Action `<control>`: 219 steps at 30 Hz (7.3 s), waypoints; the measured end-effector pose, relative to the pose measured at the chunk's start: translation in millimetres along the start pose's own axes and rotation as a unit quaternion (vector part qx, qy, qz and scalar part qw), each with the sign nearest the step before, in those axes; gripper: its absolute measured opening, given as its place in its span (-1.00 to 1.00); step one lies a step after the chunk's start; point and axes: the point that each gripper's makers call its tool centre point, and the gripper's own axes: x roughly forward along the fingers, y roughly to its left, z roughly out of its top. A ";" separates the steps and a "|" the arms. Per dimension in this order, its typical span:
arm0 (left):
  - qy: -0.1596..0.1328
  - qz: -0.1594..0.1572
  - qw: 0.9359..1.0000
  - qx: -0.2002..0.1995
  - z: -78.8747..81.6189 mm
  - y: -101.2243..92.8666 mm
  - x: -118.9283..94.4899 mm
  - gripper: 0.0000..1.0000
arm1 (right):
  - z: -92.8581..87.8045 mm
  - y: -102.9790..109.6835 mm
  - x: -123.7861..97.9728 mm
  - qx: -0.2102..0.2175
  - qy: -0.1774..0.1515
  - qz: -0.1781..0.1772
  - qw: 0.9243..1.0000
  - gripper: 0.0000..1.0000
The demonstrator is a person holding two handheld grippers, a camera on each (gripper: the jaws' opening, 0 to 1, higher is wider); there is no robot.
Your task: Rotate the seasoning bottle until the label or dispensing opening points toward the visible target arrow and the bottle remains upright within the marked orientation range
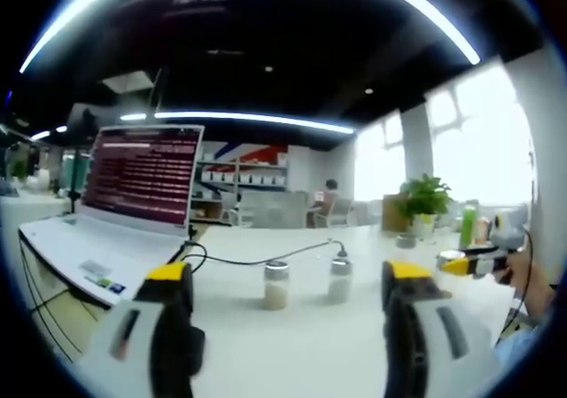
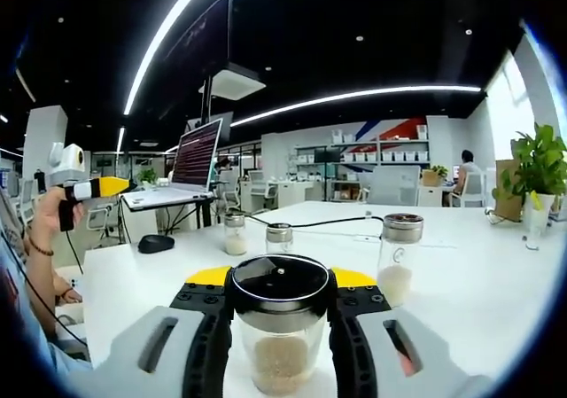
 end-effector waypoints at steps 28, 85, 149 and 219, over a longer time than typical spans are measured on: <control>0.003 0.000 1.000 -0.006 -4.1 2.2 -0.2 0.84 | -0.2 -1.2 1.8 0.005 -0.024 -0.103 0.994 -0.18; 0.003 0.001 1.000 0.000 -0.2 -0.2 1.2 0.83 | 6.8 2.1 -13.0 0.035 -0.009 0.177 0.983 0.31; 0.013 0.001 1.000 -0.003 -8.1 -0.1 6.1 0.77 | 8.1 12.9 -1.4 0.045 -0.070 0.183 0.980 -0.17; 0.004 -0.018 1.000 -0.025 -5.0 -7.6 5.9 0.70 | 7.7 4.7 3.0 0.011 -0.097 -0.077 0.992 -0.17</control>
